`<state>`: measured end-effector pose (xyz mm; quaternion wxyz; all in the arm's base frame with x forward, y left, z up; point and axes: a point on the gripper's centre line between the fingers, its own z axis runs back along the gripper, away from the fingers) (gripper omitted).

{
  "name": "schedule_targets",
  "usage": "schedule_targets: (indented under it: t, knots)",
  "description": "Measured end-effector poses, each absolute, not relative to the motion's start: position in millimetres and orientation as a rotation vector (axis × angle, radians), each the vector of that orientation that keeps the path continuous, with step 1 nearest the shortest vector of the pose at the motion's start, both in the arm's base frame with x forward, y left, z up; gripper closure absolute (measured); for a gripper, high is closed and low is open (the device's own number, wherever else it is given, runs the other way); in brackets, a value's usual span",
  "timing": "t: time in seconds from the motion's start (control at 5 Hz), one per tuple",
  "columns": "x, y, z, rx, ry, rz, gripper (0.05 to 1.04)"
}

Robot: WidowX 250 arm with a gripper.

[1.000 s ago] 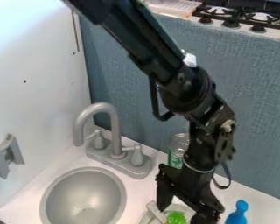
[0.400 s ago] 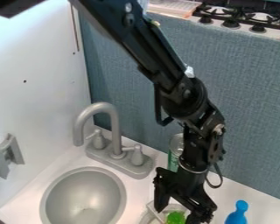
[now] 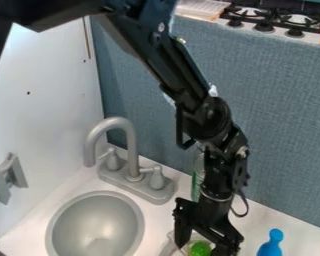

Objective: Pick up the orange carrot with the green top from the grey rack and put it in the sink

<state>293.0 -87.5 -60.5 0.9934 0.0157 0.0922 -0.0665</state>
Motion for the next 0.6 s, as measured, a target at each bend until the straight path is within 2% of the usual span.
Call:
schedule_targets:
  t: [0.2, 0.4, 0.6]
  knots:
    - [294.8, -88.7, -66.8, 0.028, 0.206, -0.133, 0.079]
    - [292.0, -91.7, -74.7, 0.009, 0.225, -0.133, 0.137]
    - [292.8, -93.5, -76.1, -0.004, 0.212, -0.127, 0.404]
